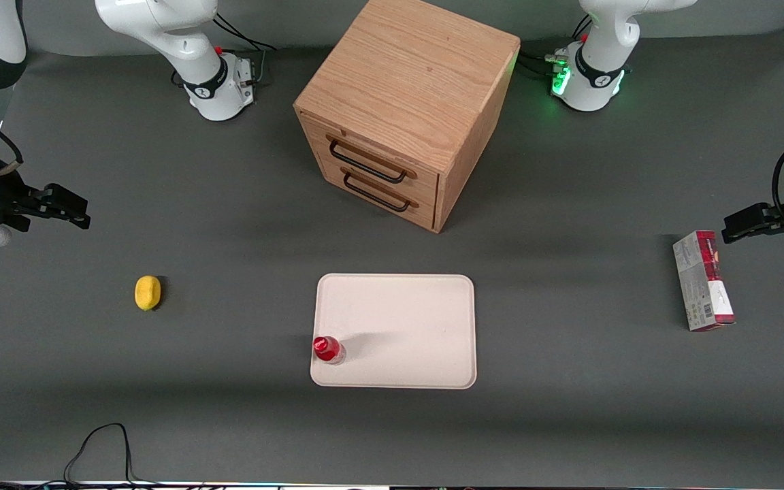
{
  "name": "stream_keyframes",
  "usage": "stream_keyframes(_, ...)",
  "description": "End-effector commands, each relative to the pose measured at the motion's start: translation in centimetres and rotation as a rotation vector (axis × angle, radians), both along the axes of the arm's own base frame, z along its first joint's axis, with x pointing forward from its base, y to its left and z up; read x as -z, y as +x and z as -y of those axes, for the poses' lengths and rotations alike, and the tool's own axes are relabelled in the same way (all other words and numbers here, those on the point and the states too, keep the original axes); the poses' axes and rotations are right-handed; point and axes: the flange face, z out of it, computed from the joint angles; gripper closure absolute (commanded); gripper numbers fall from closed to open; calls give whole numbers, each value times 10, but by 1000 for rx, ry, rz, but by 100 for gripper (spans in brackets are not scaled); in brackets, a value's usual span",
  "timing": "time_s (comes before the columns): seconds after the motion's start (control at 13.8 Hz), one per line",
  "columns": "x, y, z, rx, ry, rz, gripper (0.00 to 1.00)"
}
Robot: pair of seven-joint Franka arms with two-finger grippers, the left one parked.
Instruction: Place coke bottle on tray
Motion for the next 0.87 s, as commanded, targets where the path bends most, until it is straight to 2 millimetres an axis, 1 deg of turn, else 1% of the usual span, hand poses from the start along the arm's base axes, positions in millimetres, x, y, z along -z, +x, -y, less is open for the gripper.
stream_keyframes(0.0,-3,-5,16,15,18,6,0)
stream_keyframes(0.22,-1,-5,19,18,21,1,0)
stream_keyframes(0.43,0,-9,14,21,84,-26,0)
stream_keyframes(0.8,2,-10,12,23,87,-41,0)
